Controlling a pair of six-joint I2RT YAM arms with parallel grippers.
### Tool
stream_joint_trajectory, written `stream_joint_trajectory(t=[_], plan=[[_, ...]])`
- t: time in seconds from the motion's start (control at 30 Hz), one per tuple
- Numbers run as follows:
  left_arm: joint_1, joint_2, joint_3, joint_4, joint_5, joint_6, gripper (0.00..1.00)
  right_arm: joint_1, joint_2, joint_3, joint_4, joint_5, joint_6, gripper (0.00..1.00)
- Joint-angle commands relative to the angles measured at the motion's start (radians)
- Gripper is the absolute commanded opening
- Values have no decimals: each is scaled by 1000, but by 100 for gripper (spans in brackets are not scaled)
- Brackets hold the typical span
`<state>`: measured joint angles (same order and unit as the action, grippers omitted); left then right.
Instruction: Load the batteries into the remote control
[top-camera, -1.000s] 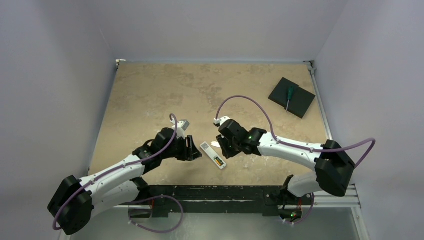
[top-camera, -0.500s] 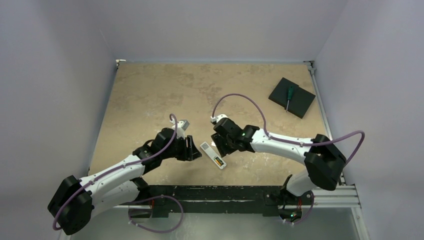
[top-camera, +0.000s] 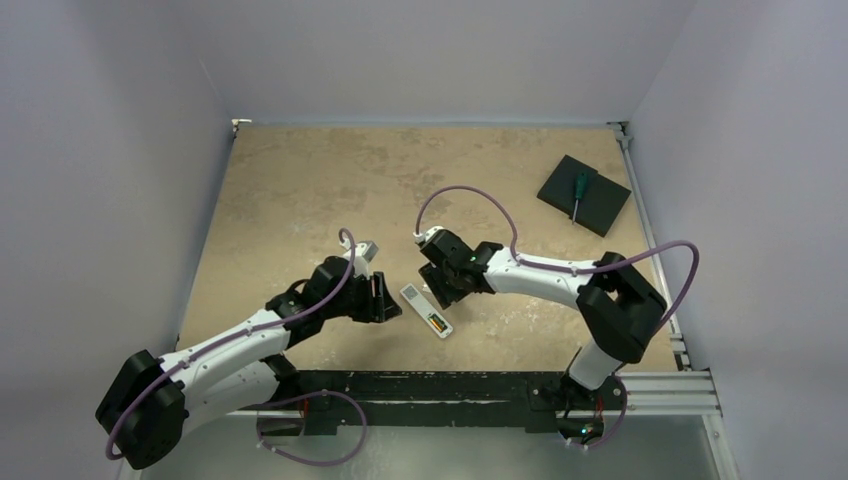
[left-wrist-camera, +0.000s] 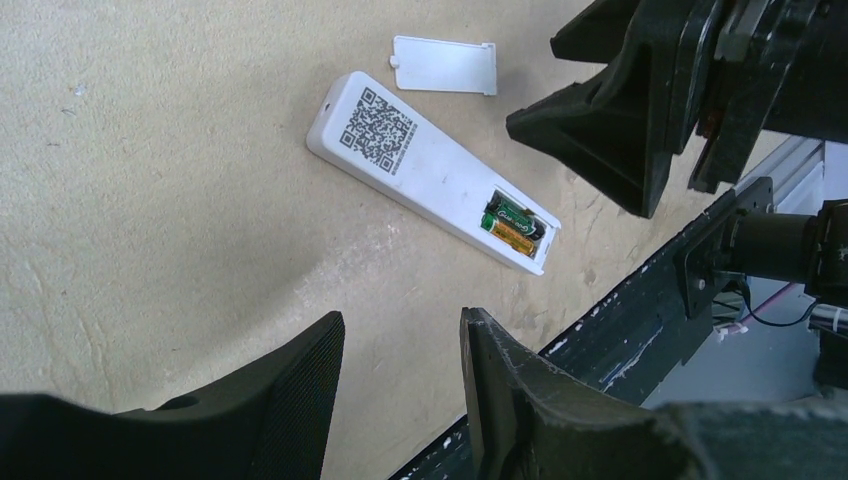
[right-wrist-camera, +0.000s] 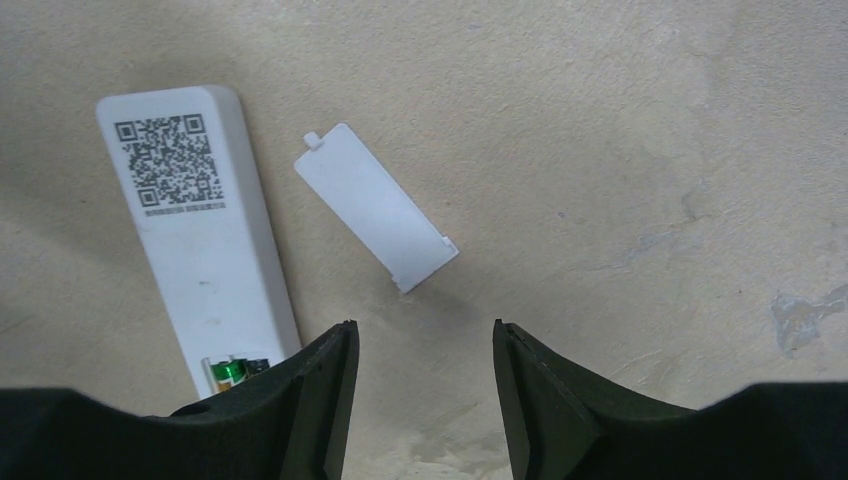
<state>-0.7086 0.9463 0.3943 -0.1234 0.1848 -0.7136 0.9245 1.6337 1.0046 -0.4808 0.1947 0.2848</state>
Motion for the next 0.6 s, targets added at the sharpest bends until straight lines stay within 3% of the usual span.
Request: stream_joint_trajectory(t=[0.0, 0.57], plan=[[-5, 12, 9, 4, -16, 9, 46, -25, 5, 37, 36, -5, -55, 59], [-6, 66, 12, 23, -30, 3, 46, -63, 84, 34, 93, -89, -136, 58]])
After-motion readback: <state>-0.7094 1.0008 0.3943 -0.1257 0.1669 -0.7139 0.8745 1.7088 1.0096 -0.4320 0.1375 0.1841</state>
